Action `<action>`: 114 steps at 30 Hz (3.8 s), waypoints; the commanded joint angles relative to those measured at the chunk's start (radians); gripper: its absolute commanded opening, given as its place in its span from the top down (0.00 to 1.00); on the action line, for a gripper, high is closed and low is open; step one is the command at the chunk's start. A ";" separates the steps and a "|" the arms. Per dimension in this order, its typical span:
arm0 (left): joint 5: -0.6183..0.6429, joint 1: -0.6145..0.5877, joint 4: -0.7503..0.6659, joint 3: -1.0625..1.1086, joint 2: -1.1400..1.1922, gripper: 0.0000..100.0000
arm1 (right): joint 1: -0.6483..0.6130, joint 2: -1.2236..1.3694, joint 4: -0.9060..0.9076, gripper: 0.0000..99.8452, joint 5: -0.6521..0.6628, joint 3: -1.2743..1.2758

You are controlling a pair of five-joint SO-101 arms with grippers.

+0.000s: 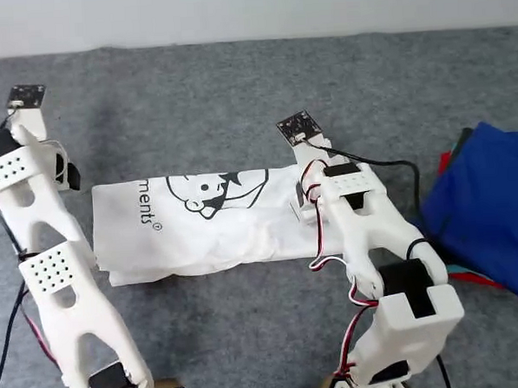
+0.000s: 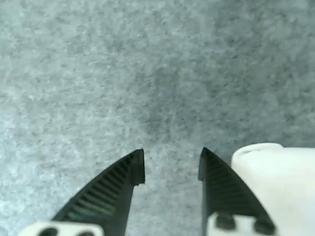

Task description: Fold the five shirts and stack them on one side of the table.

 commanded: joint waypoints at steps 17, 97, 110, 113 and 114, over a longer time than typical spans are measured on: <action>-0.037 0.014 0.026 0.842 -0.698 0.82 | -0.004 -0.397 0.397 0.99 -0.005 -0.235; 0.216 1.065 -0.279 1.040 -0.844 0.98 | 0.903 -1.435 0.934 0.99 0.413 0.250; 0.215 1.157 -0.410 1.041 -0.822 0.90 | 0.905 -1.532 0.938 0.99 0.413 0.310; 0.242 1.152 -0.411 1.040 -0.833 0.80 | 0.905 -1.532 0.938 0.99 0.413 0.310; 0.250 1.149 -0.407 1.038 -0.838 0.78 | 0.905 -1.532 0.938 0.99 0.413 0.310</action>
